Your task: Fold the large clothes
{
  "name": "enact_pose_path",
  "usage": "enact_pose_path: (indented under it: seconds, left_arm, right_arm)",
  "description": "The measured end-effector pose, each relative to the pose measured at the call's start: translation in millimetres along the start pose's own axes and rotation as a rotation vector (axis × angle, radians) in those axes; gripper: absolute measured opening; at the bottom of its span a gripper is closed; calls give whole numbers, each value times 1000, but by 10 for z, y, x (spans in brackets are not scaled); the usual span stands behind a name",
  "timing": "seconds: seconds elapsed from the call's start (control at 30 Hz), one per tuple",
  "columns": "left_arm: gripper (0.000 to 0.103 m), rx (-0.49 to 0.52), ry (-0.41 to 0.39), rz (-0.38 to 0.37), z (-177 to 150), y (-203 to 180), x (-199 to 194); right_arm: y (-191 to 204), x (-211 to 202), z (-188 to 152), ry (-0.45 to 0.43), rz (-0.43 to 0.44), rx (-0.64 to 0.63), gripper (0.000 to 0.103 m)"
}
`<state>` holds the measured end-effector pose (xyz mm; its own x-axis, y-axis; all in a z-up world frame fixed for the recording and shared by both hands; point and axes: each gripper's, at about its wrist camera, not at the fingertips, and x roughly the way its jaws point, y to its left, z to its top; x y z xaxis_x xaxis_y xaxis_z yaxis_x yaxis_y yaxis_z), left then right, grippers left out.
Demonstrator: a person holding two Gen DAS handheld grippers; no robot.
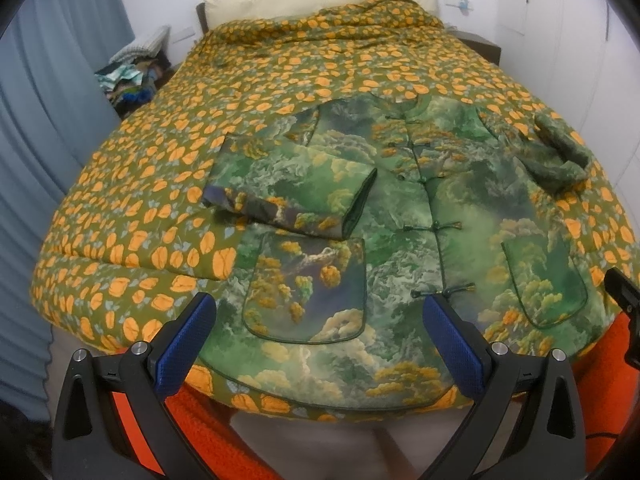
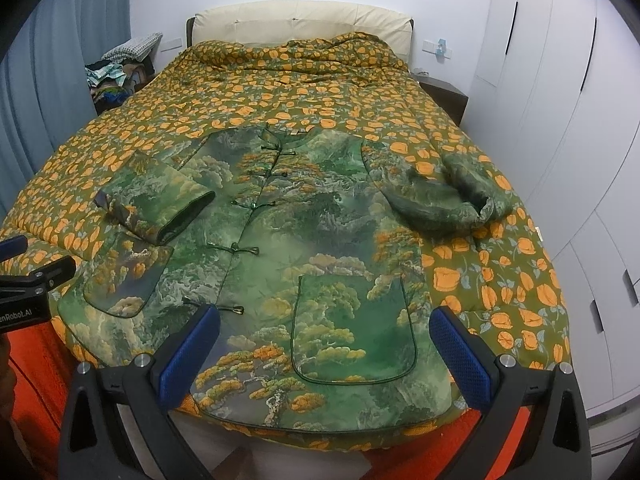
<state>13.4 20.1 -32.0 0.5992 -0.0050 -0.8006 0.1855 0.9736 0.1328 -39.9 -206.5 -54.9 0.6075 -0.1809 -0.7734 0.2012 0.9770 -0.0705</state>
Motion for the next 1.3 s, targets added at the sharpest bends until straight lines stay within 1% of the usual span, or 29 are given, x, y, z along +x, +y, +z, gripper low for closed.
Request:
enact_pose_path:
  seconds: [0.2, 0.3, 0.37, 0.4, 0.43, 0.47, 0.5, 0.53, 0.57, 0.63, 0.67, 0.7, 0.73, 0.77, 0.83, 0.87, 0.9, 0.93, 0.97, 1.0, 1.03, 1.07, 1.1, 1.13, 1.17, 1.2, 1.23, 1.27, 1.3]
  left_arm:
    - [103, 6, 13, 1, -3, -12, 18]
    - [103, 6, 11, 2, -2, -15, 23]
    - [103, 6, 8, 5, -2, -10, 33]
    - [103, 7, 7, 6, -5, -9, 41]
    - [103, 7, 6, 8, -7, -7, 49]
    - [103, 6, 9, 9, -11, -8, 62]
    - [103, 5, 15, 9, -16, -12, 81]
    - [103, 4, 20, 9, -16, -15, 92]
    - [103, 5, 27, 10, -21, -26, 111]
    - [103, 8, 39, 12, -30, -51, 132]
    - [103, 11, 44, 16, -39, -66, 142]
    - [103, 16, 51, 22, -47, -82, 152]
    - [103, 20, 56, 26, -50, -92, 161]
    - [103, 27, 62, 33, -56, -103, 168]
    - [103, 40, 75, 49, -78, -118, 188]
    - [103, 46, 82, 58, -90, -120, 201]
    - [103, 49, 87, 65, -100, -117, 216]
    - [103, 52, 96, 72, -114, -114, 237]
    - [103, 53, 106, 78, -125, -108, 260]
    - [103, 52, 116, 79, -134, -104, 288]
    - [103, 51, 121, 79, -138, -103, 305]
    - [103, 50, 124, 78, -139, -106, 320]
    - [103, 51, 126, 75, -137, -121, 331]
    - [103, 54, 126, 69, -135, -141, 338]
    - [103, 58, 124, 62, -133, -169, 342]
    - [103, 62, 122, 56, -132, -194, 340]
    - [103, 69, 120, 46, -134, -231, 335]
    - [103, 76, 119, 36, -136, -269, 332]
    - [103, 81, 120, 29, -131, -285, 335]
  right_arm:
    - [-40, 40, -7, 5, 12, 12, 103]
    - [-218, 147, 46, 15, 41, 53, 103]
    - [-455, 242, 166, -7, 31, 77, 103]
    - [-591, 297, 251, -30, 15, 75, 103]
    - [-822, 410, 405, -73, -35, 61, 103]
    - [-983, 510, 523, -97, -81, 48, 103]
    - [-1107, 611, 626, -107, -116, 37, 103]
    - [-1355, 882, 830, -100, -178, 14, 103]
    - [-1512, 1093, 963, -86, -208, -2, 103]
    - [-1797, 1649, 1243, -11, -273, -60, 103]
    - [-1862, 1817, 1310, 11, -290, -81, 103]
    - [-1946, 2068, 1399, 50, -305, -108, 103]
    - [-2018, 2367, 1480, 118, -324, -143, 103]
    - [-2073, 2650, 1534, 181, -362, -181, 103]
    - [-2158, 2978, 1552, 249, -421, -220, 101]
    - [-2218, 3116, 1541, 282, -443, -226, 97]
    - [-2327, 3267, 1520, 332, -460, -211, 84]
    - [-2414, 3325, 1507, 362, -465, -188, 74]
    - [-2545, 3374, 1473, 399, -459, -142, 46]
    - [-2652, 3374, 1445, 405, -447, -107, 23]
    - [-2839, 3263, 1412, 372, -399, -10, 17]
    - [-2943, 3171, 1396, 335, -375, 50, 12]
    - [-3102, 2994, 1382, 273, -352, 138, 10]
    - [-3301, 2749, 1348, 193, -321, 245, 10]
    - [-3521, 2465, 1270, 102, -272, 368, 10]
    - [-3632, 2311, 1207, 58, -239, 437, 9]
    - [-3805, 2089, 1061, -9, -182, 540, 9]
    - [-3904, 1973, 934, -45, -155, 603, 9]
    - [-3974, 1888, 777, -67, -149, 652, 9]
